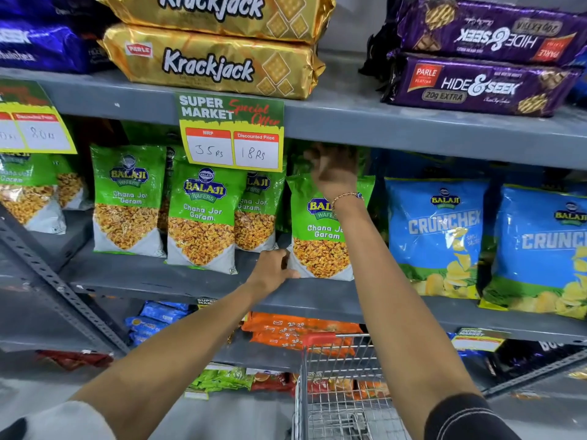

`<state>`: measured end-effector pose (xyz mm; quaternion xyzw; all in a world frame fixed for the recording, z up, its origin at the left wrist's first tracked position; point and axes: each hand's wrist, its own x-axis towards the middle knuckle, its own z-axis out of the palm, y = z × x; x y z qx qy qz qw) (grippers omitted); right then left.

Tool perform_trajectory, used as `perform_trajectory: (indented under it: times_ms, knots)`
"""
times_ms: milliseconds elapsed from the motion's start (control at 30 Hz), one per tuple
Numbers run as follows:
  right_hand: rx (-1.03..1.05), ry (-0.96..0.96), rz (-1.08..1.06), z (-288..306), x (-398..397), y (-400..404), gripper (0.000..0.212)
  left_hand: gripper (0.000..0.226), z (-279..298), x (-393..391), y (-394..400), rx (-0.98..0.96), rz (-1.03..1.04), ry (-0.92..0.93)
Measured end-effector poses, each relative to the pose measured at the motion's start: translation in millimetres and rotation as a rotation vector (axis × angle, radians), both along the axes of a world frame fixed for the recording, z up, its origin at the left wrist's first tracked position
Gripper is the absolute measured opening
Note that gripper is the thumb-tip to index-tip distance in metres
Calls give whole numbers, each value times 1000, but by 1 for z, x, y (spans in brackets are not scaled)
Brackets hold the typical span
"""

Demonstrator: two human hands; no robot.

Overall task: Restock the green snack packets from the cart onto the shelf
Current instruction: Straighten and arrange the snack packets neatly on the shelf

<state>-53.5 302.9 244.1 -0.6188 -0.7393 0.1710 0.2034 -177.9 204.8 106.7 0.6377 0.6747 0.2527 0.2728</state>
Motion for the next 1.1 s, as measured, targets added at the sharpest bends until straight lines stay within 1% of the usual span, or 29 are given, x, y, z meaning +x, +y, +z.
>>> perform_trajectory:
  times_ms: [33,100,167,200,233,267,333,367,400,467,633,767,933,967,1000,1033,1100]
  knots:
    - [-45,-88,-9,-4,4,-1,35,38,0,0,1,-1,4,11]
    - [-126,-147,17,4,8,-7,37,39,2,1,0,-16,7,37]
    - [-242,-226,110,35,7,-16,39,40,3,2,1,-31,-2,53]
    - [-305,-267,104,41,9,-17,39,40,3,1,1,-29,-8,54]
    - [-338,-194,51,46,12,-17,38,40,3,1,0,-27,-10,50]
    - [-303,-189,91,47,9,-19,35,41,3,1,0,-18,-12,48]
    - [-52,-47,241,46,-2,-17,23,43,3,1,-2,-5,-13,51]
    - [22,-16,276,43,-4,-17,20,44,4,1,-2,-2,-15,52]
    - [39,-10,287,43,-6,-16,18,45,4,1,-3,3,-19,50]
    - [64,-31,258,39,-5,-15,16,43,4,1,-3,5,-20,44]
    - [212,58,162,33,-7,-14,13,39,3,0,-1,6,-1,22]
    - [303,83,93,28,-8,-12,14,50,1,1,-2,29,29,24]
    - [290,47,99,28,-4,-18,20,39,2,-2,-3,-7,6,-25]
    - [317,45,81,26,-4,-24,22,37,4,-2,-5,-23,-5,-55]
    - [382,52,49,20,-5,-31,22,35,5,-3,-7,-34,-12,-86]
    - [480,81,6,11,-8,-41,20,38,7,-4,-9,-43,-14,-103]
    - [630,206,-38,-11,-21,-66,15,51,17,-8,-15,-48,10,-136]
